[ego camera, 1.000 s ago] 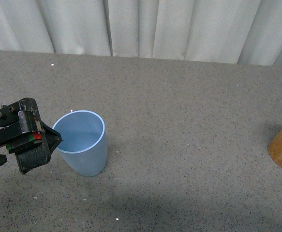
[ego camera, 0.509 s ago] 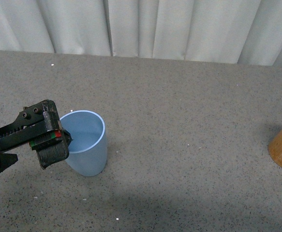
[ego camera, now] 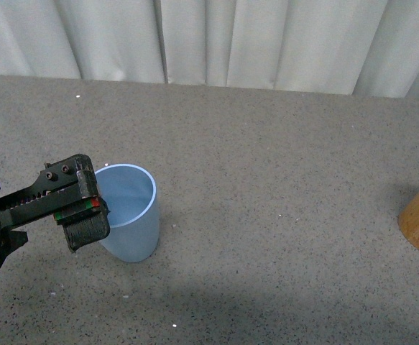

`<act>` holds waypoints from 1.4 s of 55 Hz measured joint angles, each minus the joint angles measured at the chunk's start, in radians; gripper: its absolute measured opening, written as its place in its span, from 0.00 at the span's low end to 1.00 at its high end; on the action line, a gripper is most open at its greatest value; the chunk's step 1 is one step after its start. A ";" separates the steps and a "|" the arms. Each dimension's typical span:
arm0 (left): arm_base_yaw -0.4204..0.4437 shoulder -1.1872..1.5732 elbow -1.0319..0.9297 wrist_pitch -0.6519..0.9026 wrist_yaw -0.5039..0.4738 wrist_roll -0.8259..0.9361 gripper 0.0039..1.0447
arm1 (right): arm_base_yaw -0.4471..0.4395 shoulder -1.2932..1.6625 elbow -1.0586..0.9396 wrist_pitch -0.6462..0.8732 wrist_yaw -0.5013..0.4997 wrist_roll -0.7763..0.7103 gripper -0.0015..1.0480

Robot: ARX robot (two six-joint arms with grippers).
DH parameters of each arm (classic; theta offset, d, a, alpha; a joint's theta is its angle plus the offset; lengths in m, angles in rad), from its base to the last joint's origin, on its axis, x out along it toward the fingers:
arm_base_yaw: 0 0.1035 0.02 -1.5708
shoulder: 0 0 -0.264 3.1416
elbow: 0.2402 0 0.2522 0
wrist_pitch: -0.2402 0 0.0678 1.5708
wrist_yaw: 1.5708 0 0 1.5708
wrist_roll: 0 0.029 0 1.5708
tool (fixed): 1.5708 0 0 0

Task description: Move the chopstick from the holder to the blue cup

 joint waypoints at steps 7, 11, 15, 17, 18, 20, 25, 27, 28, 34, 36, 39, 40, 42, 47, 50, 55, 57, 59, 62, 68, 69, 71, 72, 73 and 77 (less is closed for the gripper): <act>0.000 0.005 0.003 -0.009 -0.008 0.000 0.94 | 0.000 0.000 0.000 0.000 0.000 0.000 0.91; -0.001 0.008 0.005 -0.012 -0.015 0.000 0.94 | 0.000 0.000 0.000 0.000 0.000 0.000 0.91; -0.005 0.014 0.007 -0.014 -0.024 0.000 0.94 | 0.000 0.000 0.000 0.000 0.000 0.000 0.91; -0.005 0.020 0.009 -0.015 -0.025 0.000 0.94 | 0.000 0.000 0.000 0.000 0.000 0.000 0.91; -0.005 0.023 0.011 -0.015 -0.026 0.000 0.94 | 0.000 0.000 0.000 0.000 0.000 0.000 0.91; -0.005 0.032 0.014 -0.014 -0.028 -0.001 0.94 | 0.000 0.000 0.000 0.000 0.000 0.000 0.91; -0.008 0.045 0.024 -0.011 -0.053 -0.002 0.81 | 0.000 0.000 0.000 0.000 0.000 0.000 0.91; -0.009 0.051 0.026 0.000 -0.053 -0.005 0.74 | 0.000 0.000 0.000 0.000 0.000 0.000 0.91; -0.010 0.054 0.028 0.004 -0.053 -0.005 0.71 | 0.000 0.000 0.000 0.000 0.000 0.000 0.91; -0.018 0.067 0.042 0.021 -0.048 -0.016 0.56 | 0.000 0.000 0.000 0.000 0.000 0.000 0.91; -0.020 0.072 0.048 0.025 -0.050 -0.019 0.49 | 0.000 0.000 0.000 0.000 0.000 0.000 0.91; -0.025 0.080 0.059 0.026 -0.050 -0.023 0.37 | 0.000 0.000 0.000 0.000 0.000 0.000 0.91; -0.026 0.082 0.061 0.026 -0.051 -0.023 0.33 | 0.000 0.000 0.000 0.000 0.000 0.000 0.91; -0.029 0.086 0.067 0.026 -0.051 -0.024 0.25 | 0.000 0.000 0.000 0.000 0.000 0.000 0.91; -0.037 0.087 0.076 0.025 -0.052 -0.025 0.08 | 0.000 0.000 0.000 0.000 0.000 0.000 0.91; -0.040 0.087 0.082 0.023 -0.053 -0.029 0.03 | 0.000 0.000 0.000 0.000 0.000 0.000 0.91; -0.048 0.087 0.097 0.016 -0.058 -0.029 0.03 | 0.000 0.000 0.000 0.000 0.000 0.000 0.91; -0.053 0.088 0.109 0.010 -0.061 -0.029 0.03 | 0.000 0.000 0.000 0.000 0.000 0.000 0.91; -0.060 0.090 0.127 0.003 -0.068 -0.029 0.03 | 0.000 0.000 0.000 0.000 0.000 0.000 0.91; -0.068 0.095 0.150 -0.002 -0.076 -0.029 0.03 | 0.000 0.000 0.000 0.000 0.000 0.000 0.91; -0.086 0.113 0.193 -0.008 -0.089 -0.028 0.03 | 0.000 0.000 0.000 0.000 0.000 0.000 0.91; -0.090 0.119 0.204 -0.009 -0.094 -0.026 0.03 | 0.000 0.000 0.000 0.000 0.000 0.000 0.91; -0.100 0.130 0.224 -0.013 -0.100 -0.026 0.03 | 0.000 0.000 0.000 0.000 0.000 0.000 0.91; -0.105 0.137 0.235 -0.015 -0.101 -0.026 0.03 | 0.000 0.000 0.000 0.000 0.000 0.000 0.91; -0.109 0.142 0.243 -0.016 -0.104 -0.026 0.03 | 0.000 0.000 0.000 0.000 0.000 0.000 0.91; -0.126 0.159 0.268 -0.018 -0.109 -0.026 0.03 | 0.000 0.000 0.000 0.000 0.000 0.000 0.91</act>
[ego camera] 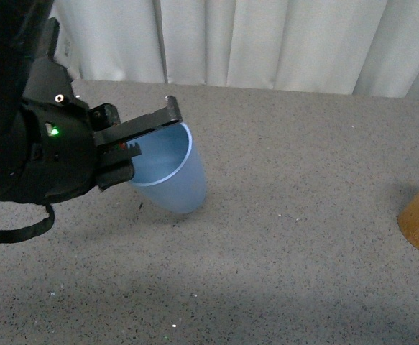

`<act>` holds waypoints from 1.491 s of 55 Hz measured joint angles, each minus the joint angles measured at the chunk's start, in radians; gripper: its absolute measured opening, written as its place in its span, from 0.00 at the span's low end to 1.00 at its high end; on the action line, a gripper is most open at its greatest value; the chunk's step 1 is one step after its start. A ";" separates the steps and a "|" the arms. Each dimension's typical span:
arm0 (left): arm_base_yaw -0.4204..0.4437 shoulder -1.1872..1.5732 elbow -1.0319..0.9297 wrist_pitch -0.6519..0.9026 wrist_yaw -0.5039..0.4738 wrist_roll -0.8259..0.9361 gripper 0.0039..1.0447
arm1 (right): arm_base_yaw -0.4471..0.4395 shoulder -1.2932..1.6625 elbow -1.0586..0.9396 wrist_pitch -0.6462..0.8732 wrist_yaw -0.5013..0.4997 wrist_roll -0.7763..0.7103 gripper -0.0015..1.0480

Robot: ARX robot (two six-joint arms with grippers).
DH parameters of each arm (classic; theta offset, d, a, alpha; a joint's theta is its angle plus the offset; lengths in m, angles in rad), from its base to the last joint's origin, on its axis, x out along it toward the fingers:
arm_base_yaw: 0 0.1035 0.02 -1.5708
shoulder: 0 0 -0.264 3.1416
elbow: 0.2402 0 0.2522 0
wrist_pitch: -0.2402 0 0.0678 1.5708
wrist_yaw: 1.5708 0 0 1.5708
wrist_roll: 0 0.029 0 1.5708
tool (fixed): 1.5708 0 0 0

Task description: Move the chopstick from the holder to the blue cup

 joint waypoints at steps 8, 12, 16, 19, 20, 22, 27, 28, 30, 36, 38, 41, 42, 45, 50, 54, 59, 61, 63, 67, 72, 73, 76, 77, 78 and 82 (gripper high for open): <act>-0.033 0.034 0.037 -0.004 -0.017 0.001 0.03 | 0.000 0.000 0.000 0.000 0.000 0.000 0.91; -0.051 0.060 0.051 -0.004 -0.032 0.001 0.03 | 0.000 0.000 0.000 0.000 0.000 0.000 0.91; -0.065 0.089 0.060 -0.004 -0.048 0.001 0.03 | 0.000 0.000 0.000 0.000 0.000 0.000 0.91; -0.069 0.108 0.064 -0.003 -0.059 0.001 0.03 | 0.000 0.000 0.000 0.000 0.000 0.000 0.91; -0.071 0.115 0.066 -0.003 -0.064 0.001 0.03 | 0.000 0.000 0.000 0.000 0.000 0.000 0.91; -0.073 0.124 0.067 -0.002 -0.071 0.001 0.03 | 0.000 0.000 0.000 0.000 0.000 0.000 0.91; -0.077 0.137 0.069 -0.001 -0.078 0.001 0.03 | 0.000 0.000 0.000 0.000 0.000 0.000 0.91; -0.078 0.139 0.069 -0.001 -0.079 0.001 0.03 | 0.000 0.000 0.000 0.000 0.000 0.000 0.91; -0.082 0.143 0.069 -0.001 -0.080 0.001 0.03 | 0.000 0.000 0.000 0.000 0.000 0.000 0.91; -0.092 0.146 0.069 -0.002 -0.079 0.001 0.03 | 0.000 0.000 0.000 0.000 0.000 0.000 0.91; -0.094 0.146 0.069 -0.002 -0.076 0.001 0.03 | 0.000 0.000 0.000 0.000 0.000 0.000 0.91; -0.095 0.146 0.069 -0.002 -0.070 0.000 0.03 | 0.000 0.000 0.000 0.000 0.000 0.000 0.91; -0.096 0.146 0.069 -0.002 -0.068 0.000 0.06 | 0.000 0.000 0.000 0.000 0.000 0.000 0.91; -0.097 0.146 0.070 -0.003 -0.063 0.000 0.13 | 0.000 0.000 0.000 0.000 0.000 0.000 0.91; -0.098 0.146 0.072 -0.003 -0.059 0.000 0.25 | 0.000 0.000 0.000 0.000 0.000 0.000 0.91; -0.098 0.145 0.072 -0.003 -0.053 -0.001 0.35 | 0.000 0.000 0.000 0.000 0.000 0.000 0.91; -0.098 0.138 0.072 -0.005 -0.045 -0.005 0.47 | 0.000 0.000 0.000 0.000 0.000 0.000 0.91; -0.098 0.132 0.073 -0.007 -0.041 -0.008 0.52 | 0.000 0.000 0.000 0.000 0.000 0.000 0.91; -0.097 0.124 0.073 -0.012 -0.039 -0.010 0.57 | 0.000 0.000 0.000 0.000 0.000 0.000 0.91; -0.092 0.096 0.073 -0.018 -0.034 -0.020 0.71 | 0.000 0.000 0.000 0.000 0.000 0.000 0.91; -0.083 0.071 0.073 -0.021 -0.025 -0.025 0.83 | 0.000 0.000 0.000 0.000 0.000 0.000 0.91; -0.080 0.063 0.072 -0.020 -0.022 -0.026 0.87 | 0.000 0.000 0.000 0.000 0.000 0.000 0.91; -0.072 0.048 0.066 -0.013 -0.019 -0.027 0.93 | 0.000 0.000 0.000 0.000 0.000 0.000 0.91; -0.066 0.042 0.063 -0.011 -0.023 -0.026 0.95 | 0.000 0.000 0.000 0.000 0.000 0.000 0.91; -0.066 0.043 0.056 0.006 -0.035 -0.006 0.95 | 0.000 0.000 0.000 0.000 0.000 0.000 0.91; -0.039 0.060 -0.065 0.379 -0.190 0.159 0.83 | 0.000 0.000 0.000 0.000 0.000 0.000 0.91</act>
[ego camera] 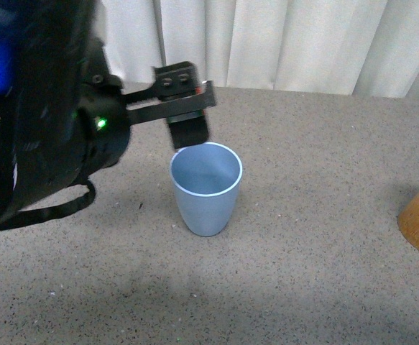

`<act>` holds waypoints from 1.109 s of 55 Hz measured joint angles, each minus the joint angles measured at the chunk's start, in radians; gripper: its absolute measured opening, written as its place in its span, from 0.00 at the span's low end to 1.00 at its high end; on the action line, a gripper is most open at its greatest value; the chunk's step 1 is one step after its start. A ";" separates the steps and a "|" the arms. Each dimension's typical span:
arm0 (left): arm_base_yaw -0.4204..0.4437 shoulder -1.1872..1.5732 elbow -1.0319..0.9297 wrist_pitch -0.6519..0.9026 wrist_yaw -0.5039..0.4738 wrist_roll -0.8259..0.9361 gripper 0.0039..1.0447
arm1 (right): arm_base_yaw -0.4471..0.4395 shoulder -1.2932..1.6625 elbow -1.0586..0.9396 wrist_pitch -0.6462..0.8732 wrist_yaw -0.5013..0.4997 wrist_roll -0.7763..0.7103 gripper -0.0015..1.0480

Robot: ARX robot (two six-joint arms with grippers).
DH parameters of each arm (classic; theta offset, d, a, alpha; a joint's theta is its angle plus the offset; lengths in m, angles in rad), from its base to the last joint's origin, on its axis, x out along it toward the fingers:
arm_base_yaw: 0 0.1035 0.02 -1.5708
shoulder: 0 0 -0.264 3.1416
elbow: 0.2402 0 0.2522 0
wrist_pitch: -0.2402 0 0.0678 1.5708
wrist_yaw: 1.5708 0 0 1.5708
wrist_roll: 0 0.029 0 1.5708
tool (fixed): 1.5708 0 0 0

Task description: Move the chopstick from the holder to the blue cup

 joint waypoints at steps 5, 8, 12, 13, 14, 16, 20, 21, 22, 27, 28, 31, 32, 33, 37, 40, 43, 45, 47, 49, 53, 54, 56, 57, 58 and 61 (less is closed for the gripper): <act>0.097 -0.052 -0.191 0.393 0.028 0.225 0.68 | 0.000 0.000 0.000 0.000 0.003 0.000 0.91; 0.173 -0.143 -0.277 0.507 0.090 0.315 0.59 | 0.000 0.000 0.000 0.000 0.003 0.000 0.91; 0.312 -0.317 -0.363 0.522 0.232 0.396 0.45 | 0.000 0.000 0.000 0.000 0.002 0.000 0.91; 0.330 -0.336 -0.373 0.518 0.251 0.398 0.44 | 0.000 0.000 0.000 0.000 0.002 0.000 0.91; 0.372 -0.373 -0.397 0.509 0.296 0.412 0.40 | 0.000 0.000 0.000 0.000 0.002 0.000 0.91; 0.426 -0.425 -0.431 0.487 0.351 0.424 0.35 | 0.000 0.000 0.000 0.000 0.001 0.000 0.91; 0.504 -0.547 -0.509 0.403 0.378 0.439 0.23 | 0.000 0.000 0.000 0.000 0.000 0.000 0.91; 0.509 -0.568 -0.520 0.385 0.378 0.439 0.21 | 0.000 0.000 0.000 0.000 0.000 0.000 0.91; 0.515 -0.614 -0.541 0.346 0.381 0.443 0.18 | 0.000 0.000 0.000 0.000 0.000 0.000 0.91; 0.518 -0.996 -0.612 -0.014 0.409 0.454 0.04 | 0.000 0.000 0.000 0.000 0.000 0.000 0.91; 0.518 -1.090 -0.612 -0.101 0.407 0.455 0.03 | 0.000 0.000 0.000 0.000 0.000 0.000 0.91; 0.518 -1.419 -0.611 -0.399 0.407 0.459 0.03 | 0.000 0.000 0.000 0.000 0.001 0.000 0.91; 0.518 -1.534 -0.611 -0.491 0.407 0.460 0.03 | 0.000 0.000 0.000 0.000 0.004 0.000 0.91; 0.518 -1.593 -0.611 -0.538 0.407 0.462 0.03 | 0.000 0.000 0.000 0.000 0.003 0.000 0.91; 0.518 -1.696 -0.611 -0.611 0.407 0.463 0.03 | 0.000 0.000 0.000 0.000 0.002 0.000 0.91; 0.518 -1.725 -0.611 -0.619 0.407 0.465 0.03 | 0.000 0.000 0.000 0.000 0.001 0.000 0.91; 0.518 -1.732 -0.611 -0.621 0.406 0.465 0.03 | 0.000 0.000 0.000 0.000 -0.001 0.000 0.91; 0.518 -1.733 -0.611 -0.623 0.406 0.465 0.03 | 0.000 0.000 0.000 0.000 0.000 0.000 0.91; 0.518 -1.733 -0.611 -0.623 0.406 0.465 0.03 | 0.000 0.000 0.000 0.000 0.000 0.000 0.91; 0.518 -1.734 -0.611 -0.623 0.406 0.466 0.03 | 0.000 0.000 0.000 0.000 0.000 0.000 0.91; 0.518 -1.735 -0.611 -0.623 0.407 0.466 0.03 | 0.000 0.000 0.000 0.000 0.000 0.000 0.91; 0.518 -1.735 -0.611 -0.623 0.407 0.466 0.03 | 0.000 0.000 0.000 0.000 0.000 0.000 0.91; 0.518 -1.735 -0.611 -0.623 0.406 0.466 0.03 | 0.000 0.000 0.000 0.000 0.000 0.000 0.91; 0.518 -1.735 -0.611 -0.623 0.407 0.466 0.03 | 0.000 0.000 0.000 0.000 0.000 0.000 0.91; 0.518 -1.735 -0.611 -0.623 0.406 0.466 0.03 | 0.000 0.000 0.000 0.000 0.000 0.000 0.91; 0.518 -1.735 -0.611 -0.623 0.406 0.466 0.03 | 0.000 0.000 0.000 0.000 0.000 0.000 0.91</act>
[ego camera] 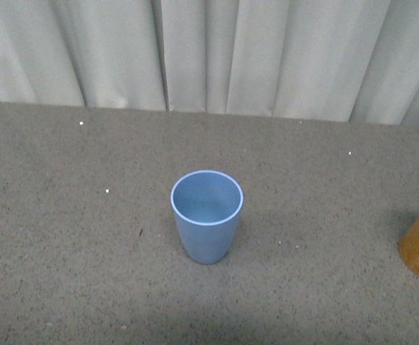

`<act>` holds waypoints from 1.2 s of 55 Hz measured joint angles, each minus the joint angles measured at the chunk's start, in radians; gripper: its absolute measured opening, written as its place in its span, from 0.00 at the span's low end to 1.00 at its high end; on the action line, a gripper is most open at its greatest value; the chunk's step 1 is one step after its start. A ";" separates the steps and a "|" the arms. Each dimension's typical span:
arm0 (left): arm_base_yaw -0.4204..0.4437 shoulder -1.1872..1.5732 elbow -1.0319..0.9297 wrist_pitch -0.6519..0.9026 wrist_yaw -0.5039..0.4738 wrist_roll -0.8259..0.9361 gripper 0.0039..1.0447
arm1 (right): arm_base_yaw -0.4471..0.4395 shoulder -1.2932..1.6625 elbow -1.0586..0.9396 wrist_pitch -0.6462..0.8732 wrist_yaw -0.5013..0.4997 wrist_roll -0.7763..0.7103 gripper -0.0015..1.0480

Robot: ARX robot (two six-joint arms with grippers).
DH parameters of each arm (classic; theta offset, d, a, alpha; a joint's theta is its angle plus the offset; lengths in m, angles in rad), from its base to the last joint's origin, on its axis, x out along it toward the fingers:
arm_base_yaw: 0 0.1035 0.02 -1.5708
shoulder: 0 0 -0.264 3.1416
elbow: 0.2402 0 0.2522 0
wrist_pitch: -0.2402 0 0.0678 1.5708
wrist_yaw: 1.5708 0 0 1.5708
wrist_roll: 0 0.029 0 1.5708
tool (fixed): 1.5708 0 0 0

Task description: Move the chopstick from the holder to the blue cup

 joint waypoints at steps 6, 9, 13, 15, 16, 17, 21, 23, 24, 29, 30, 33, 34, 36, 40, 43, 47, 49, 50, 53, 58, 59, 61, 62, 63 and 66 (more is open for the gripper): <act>0.000 0.000 0.000 0.000 0.000 0.000 0.03 | 0.000 0.000 0.000 0.000 -0.001 0.000 0.91; 0.000 0.000 0.000 0.000 0.000 0.000 0.03 | 0.000 0.000 0.000 0.000 0.000 0.000 0.91; 0.000 0.000 0.000 0.000 0.000 0.000 0.03 | 0.000 0.000 0.000 0.000 0.000 0.000 0.91; 0.000 0.000 0.000 0.000 0.000 0.000 0.03 | 0.000 0.000 0.000 0.000 0.000 0.000 0.91; 0.000 0.000 0.000 0.000 0.000 0.000 0.03 | 0.000 0.000 0.000 0.000 0.000 0.000 0.91; 0.000 0.000 0.000 0.000 0.000 0.000 0.03 | 0.000 0.000 0.000 0.000 0.000 0.000 0.91; 0.000 0.000 0.000 0.000 0.000 0.000 0.08 | 0.000 0.000 0.000 0.000 0.000 0.000 0.91; 0.000 0.000 0.000 0.000 0.000 0.000 0.14 | 0.000 0.000 0.000 0.000 0.000 0.000 0.91; 0.000 0.000 0.000 0.000 0.000 0.000 0.17 | 0.000 0.000 0.000 0.000 0.000 0.000 0.91; 0.000 0.000 0.000 0.000 0.000 0.000 0.31 | 0.079 0.089 0.042 -0.069 0.245 0.042 0.91; 0.000 0.000 0.000 0.000 0.000 0.000 0.34 | 0.109 0.146 0.062 -0.081 0.400 0.067 0.91; 0.000 -0.002 0.000 -0.001 -0.003 0.000 0.43 | 0.127 0.294 0.103 -0.069 0.630 0.102 0.91; 0.000 -0.002 0.000 -0.001 -0.002 0.000 0.44 | 0.125 0.321 0.111 -0.064 0.666 0.106 0.91; 0.000 -0.002 0.000 -0.001 0.000 0.001 0.51 | 0.100 0.422 0.138 -0.040 0.771 0.114 0.91; 0.000 -0.002 0.000 -0.001 0.000 0.001 0.63 | 0.034 0.557 0.180 -0.008 0.771 0.129 0.91; 0.000 -0.002 0.000 -0.001 0.000 0.000 0.72 | -0.003 0.636 0.212 0.006 0.713 0.133 0.91; 0.000 -0.002 0.000 -0.001 0.000 0.000 0.84 | -0.032 0.730 0.257 0.025 0.643 0.137 0.91; 0.000 -0.002 0.000 -0.001 0.000 0.000 0.91 | -0.038 0.779 0.283 0.039 0.618 0.140 0.91; 0.000 -0.002 0.000 -0.001 -0.001 0.001 0.95 | -0.039 0.813 0.300 0.050 0.606 0.142 0.91; 0.000 -0.002 0.000 -0.001 0.000 0.001 0.94 | -0.035 0.877 0.330 0.080 0.586 0.154 0.91; 0.000 -0.002 0.000 -0.001 0.000 0.001 0.94 | -0.017 1.004 0.377 0.147 0.569 0.174 0.91; 0.000 -0.002 0.000 -0.001 0.000 0.001 0.94 | -0.014 1.036 0.384 0.164 0.561 0.187 0.91; 0.000 -0.002 0.000 -0.001 0.000 0.001 0.94 | -0.009 1.080 0.394 0.185 0.550 0.209 0.91; 0.000 -0.002 0.000 -0.001 0.000 0.001 0.94 | -0.003 1.112 0.401 0.200 0.545 0.224 0.91; 0.000 -0.002 0.000 -0.001 0.000 0.001 0.94 | 0.002 1.134 0.407 0.210 0.541 0.231 0.91; 0.000 -0.002 0.000 -0.001 0.000 0.001 0.94 | 0.020 1.210 0.432 0.246 0.534 0.243 0.91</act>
